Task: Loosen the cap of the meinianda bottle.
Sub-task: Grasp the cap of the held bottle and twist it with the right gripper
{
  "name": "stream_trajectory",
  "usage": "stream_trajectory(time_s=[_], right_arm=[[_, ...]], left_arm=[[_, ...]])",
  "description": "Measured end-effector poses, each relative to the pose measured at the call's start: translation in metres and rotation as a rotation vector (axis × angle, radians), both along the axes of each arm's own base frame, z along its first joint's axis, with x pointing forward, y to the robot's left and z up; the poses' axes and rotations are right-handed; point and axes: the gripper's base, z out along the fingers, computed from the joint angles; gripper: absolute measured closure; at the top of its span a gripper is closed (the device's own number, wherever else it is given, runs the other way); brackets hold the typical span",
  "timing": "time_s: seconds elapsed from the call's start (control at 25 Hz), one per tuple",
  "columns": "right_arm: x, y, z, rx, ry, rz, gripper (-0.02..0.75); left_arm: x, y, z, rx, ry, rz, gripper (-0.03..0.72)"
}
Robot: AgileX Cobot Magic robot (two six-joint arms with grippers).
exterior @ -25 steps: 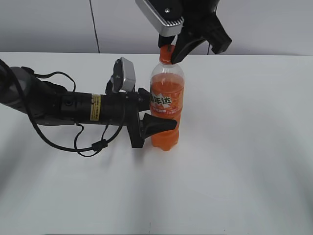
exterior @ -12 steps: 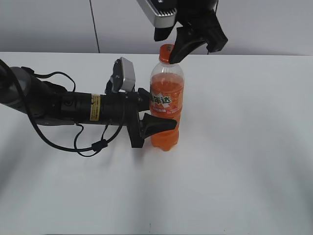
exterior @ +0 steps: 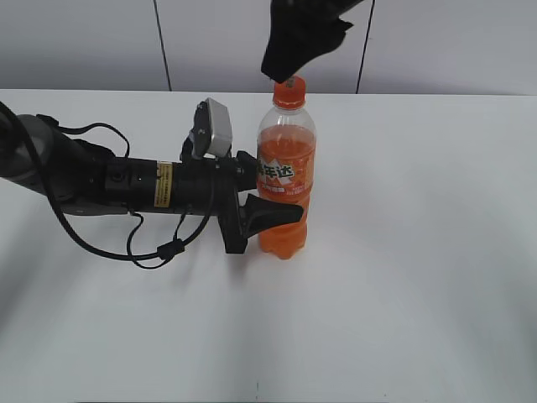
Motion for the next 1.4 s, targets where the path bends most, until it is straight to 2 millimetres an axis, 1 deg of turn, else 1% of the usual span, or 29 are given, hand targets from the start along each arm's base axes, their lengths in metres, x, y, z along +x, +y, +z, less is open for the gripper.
stream_trajectory(time_s=[0.12, 0.2, 0.24, 0.36, 0.48, 0.64, 0.72, 1.0, 1.4], right_arm=[[0.001, -0.001, 0.0, 0.103, 0.188, -0.423, 0.234], [0.002, -0.003, -0.001, 0.142, 0.258, -0.612, 0.234], [0.003, -0.003, -0.001, 0.157, 0.281, -0.677, 0.234], [0.003, -0.004, -0.001, 0.184, 0.324, -0.779, 0.234], [0.005, -0.003, -0.004, 0.187, 0.343, -0.812, 0.234], [0.013, 0.004, -0.024, 0.156, 0.383, -0.847, 0.236], [0.015, 0.005, -0.028, 0.148, 0.392, -0.856, 0.237], [0.017, 0.006, -0.033, 0.138, 0.395, -0.863, 0.31], [0.018, 0.006, -0.036, 0.129, 0.396, -0.865, 0.327]], left_arm=[[0.0, 0.0, 0.0, 0.0, 0.001, 0.0, 0.281], [0.0, 0.0, 0.0, 0.0, 0.001, 0.0, 0.282], [0.0, 0.0, 0.0, 0.0, 0.001, 0.0, 0.281], [0.0, 0.0, 0.0, -0.001, 0.001, 0.0, 0.281], [0.0, 0.0, 0.0, 0.0, 0.001, 0.0, 0.281], [0.0, 0.0, 0.0, -0.001, 0.001, 0.0, 0.281], [0.0, 0.0, 0.0, -0.001, 0.001, 0.0, 0.281], [0.0, 0.0, 0.0, -0.002, 0.001, 0.002, 0.281], [0.0, 0.0, 0.0, -0.002, 0.001, 0.003, 0.282]])
